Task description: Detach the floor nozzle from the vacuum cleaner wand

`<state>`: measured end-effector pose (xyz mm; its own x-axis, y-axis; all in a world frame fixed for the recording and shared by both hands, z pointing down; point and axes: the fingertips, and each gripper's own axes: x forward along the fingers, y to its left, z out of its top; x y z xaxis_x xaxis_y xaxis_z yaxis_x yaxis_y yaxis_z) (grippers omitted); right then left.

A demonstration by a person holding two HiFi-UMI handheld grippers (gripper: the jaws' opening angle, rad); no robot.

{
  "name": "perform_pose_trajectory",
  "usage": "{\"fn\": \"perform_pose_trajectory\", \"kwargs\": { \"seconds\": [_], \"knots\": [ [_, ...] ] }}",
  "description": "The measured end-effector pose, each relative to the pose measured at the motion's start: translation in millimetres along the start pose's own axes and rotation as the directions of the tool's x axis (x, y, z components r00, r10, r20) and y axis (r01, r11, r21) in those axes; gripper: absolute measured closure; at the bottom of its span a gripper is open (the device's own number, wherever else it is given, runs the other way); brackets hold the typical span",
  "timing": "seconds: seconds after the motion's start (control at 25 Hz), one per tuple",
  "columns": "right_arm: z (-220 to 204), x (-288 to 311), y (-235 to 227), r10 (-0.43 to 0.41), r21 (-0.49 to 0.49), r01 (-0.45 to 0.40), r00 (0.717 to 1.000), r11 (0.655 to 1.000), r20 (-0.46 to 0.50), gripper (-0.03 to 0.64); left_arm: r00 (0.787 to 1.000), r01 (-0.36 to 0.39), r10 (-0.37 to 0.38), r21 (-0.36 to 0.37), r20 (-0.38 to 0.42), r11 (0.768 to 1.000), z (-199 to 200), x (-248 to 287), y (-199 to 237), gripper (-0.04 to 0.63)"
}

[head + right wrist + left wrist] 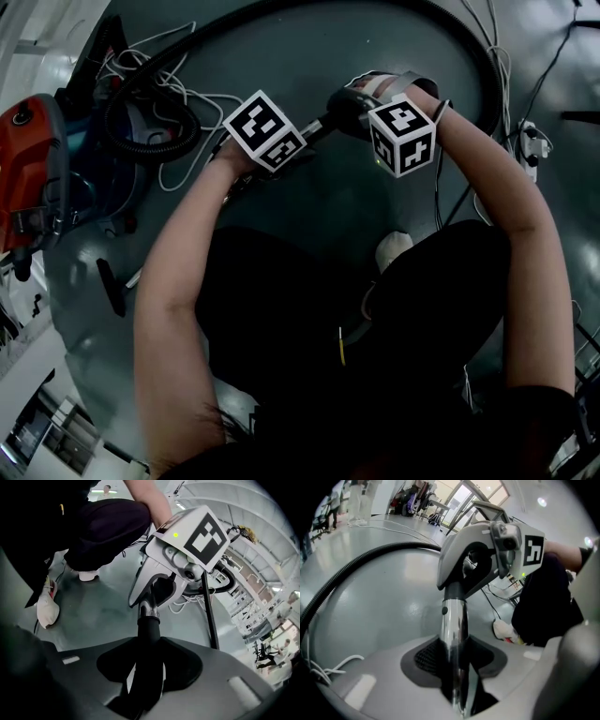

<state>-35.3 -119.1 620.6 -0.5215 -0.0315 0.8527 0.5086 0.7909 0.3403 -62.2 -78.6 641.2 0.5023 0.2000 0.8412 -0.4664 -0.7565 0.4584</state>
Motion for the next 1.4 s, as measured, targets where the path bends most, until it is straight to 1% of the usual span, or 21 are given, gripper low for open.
{"fn": "perform_pose_trajectory", "kwargs": {
  "seconds": [0.12,0.24,0.32,0.52,0.6,0.68,0.8,0.88,0.96,1.04,1.2,1.28,1.4],
  "knots": [
    [0.1,-2.3,-1.0,0.013,0.013,-0.014,1.000,1.000,0.013,0.468,1.000,-0.010,0.010,0.003,0.010,1.000,1.5,-1.0,0.1,0.437],
    [0.5,-3.6,-3.2,-0.016,-0.022,0.017,1.000,1.000,0.009,0.468,1.000,0.008,-0.008,-0.008,0.014,1.000,2.0,-2.3,0.7,0.437],
    [0.4,-3.2,-3.0,-0.019,-0.028,0.019,1.000,0.999,0.010,0.469,1.000,0.016,-0.016,-0.007,0.011,1.000,1.5,-2.8,0.2,0.436],
    [-0.4,-4.0,-0.3,0.083,0.084,-0.086,0.996,0.993,0.043,0.465,1.000,0.008,-0.008,0.013,0.003,1.000,0.9,-2.5,-2.3,0.437],
    [1.1,-5.0,-1.1,0.099,0.105,-0.105,0.994,0.989,0.053,0.466,1.000,0.011,-0.011,0.010,0.010,1.000,0.5,-4.0,-2.8,0.437],
    [2.2,-6.0,-4.1,0.072,0.078,-0.076,0.996,0.994,0.048,0.466,1.000,0.013,-0.013,0.002,0.018,1.000,0.6,-6.0,-1.6,0.437],
    [0.5,-5.6,-7.0,-0.001,0.002,0.000,1.000,1.000,0.003,0.469,1.000,0.021,-0.021,-0.006,0.010,1.000,0.9,-6.0,1.9,0.437],
    [-0.1,-2.5,-4.5,-0.008,-0.007,0.007,1.000,1.000,-0.009,0.469,1.000,0.024,-0.024,-0.008,-0.008,1.000,-1.8,-3.8,2.2,0.436],
    [-1.2,-1.9,-2.3,0.026,0.035,-0.026,1.000,0.999,0.006,0.468,1.000,0.022,-0.022,-0.001,-0.009,1.000,-2.1,-2.9,0.8,0.437],
    [-1.3,-4.3,-3.0,0.069,0.085,-0.072,0.997,0.994,0.035,0.466,1.000,0.017,-0.017,0.012,0.005,1.000,-0.1,-4.8,-0.6,0.437],
    [1.3,-9.6,-5.3,0.129,0.175,-0.143,0.988,0.974,0.089,0.465,0.999,0.022,-0.023,0.037,0.034,0.999,1.5,-9.7,-3.2,0.439],
    [2.1,-9.6,-6.7,0.113,0.165,-0.125,0.990,0.978,0.082,0.466,0.999,0.024,-0.025,0.026,0.032,0.999,0.3,-10.1,-1.4,0.439],
    [1.9,-5.6,-7.2,0.028,0.061,-0.030,0.999,0.998,0.025,0.469,0.999,0.040,-0.040,-0.032,-0.012,0.999,-5.7,-6.3,3.2,0.432]
  ]
}}
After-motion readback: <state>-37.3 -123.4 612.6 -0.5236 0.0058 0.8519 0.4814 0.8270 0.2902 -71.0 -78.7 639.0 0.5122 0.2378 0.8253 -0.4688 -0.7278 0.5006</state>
